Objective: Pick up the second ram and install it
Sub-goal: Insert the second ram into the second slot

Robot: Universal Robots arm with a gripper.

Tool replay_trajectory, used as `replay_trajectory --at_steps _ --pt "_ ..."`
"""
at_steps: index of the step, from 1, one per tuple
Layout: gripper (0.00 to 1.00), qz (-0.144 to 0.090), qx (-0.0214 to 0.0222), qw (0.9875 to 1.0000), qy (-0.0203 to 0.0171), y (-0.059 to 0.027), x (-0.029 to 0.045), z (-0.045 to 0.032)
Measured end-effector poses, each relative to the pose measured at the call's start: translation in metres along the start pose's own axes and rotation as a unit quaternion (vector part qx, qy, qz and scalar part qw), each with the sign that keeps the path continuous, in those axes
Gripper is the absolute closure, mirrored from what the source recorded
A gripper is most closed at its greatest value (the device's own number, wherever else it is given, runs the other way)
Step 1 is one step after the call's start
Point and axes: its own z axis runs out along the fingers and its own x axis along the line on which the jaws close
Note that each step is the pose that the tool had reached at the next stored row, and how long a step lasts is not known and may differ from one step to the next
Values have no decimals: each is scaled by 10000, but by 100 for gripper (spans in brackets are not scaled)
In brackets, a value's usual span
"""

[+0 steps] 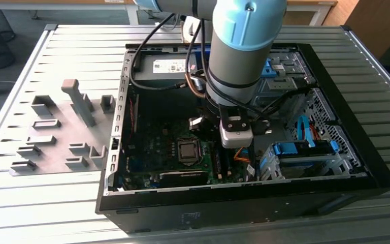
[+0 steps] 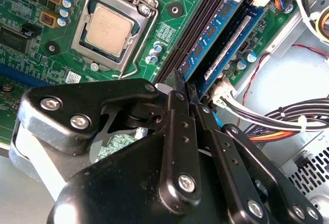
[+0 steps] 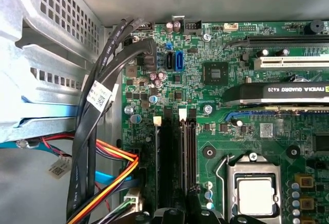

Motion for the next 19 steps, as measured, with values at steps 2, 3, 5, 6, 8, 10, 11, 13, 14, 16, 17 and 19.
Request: replay_trajectory --at_steps 2,3,5,6,8,10,11,13,14,16,17,19 --pt "86 0 -3 10000 -1 1 0 5" --pt "86 0 -3 10000 -1 1 0 7" --pt "86 0 -3 10000 -1 1 0 8" --pt "86 0 -3 10000 -1 1 0 9" --pt "86 0 -3 10000 -1 1 0 9" --pt "86 0 -2 10000 -1 1 0 10" --pt "86 0 -2 10000 -1 1 0 11" --pt "85 0 -3 10000 -1 1 0 11" --pt "79 0 -2 10000 -1 1 0 12" --pt "79 0 -2 10000 -1 1 0 13" --pt "79 0 -2 10000 -1 1 0 12" --pt "79 0 -2 10000 0 0 0 -25"
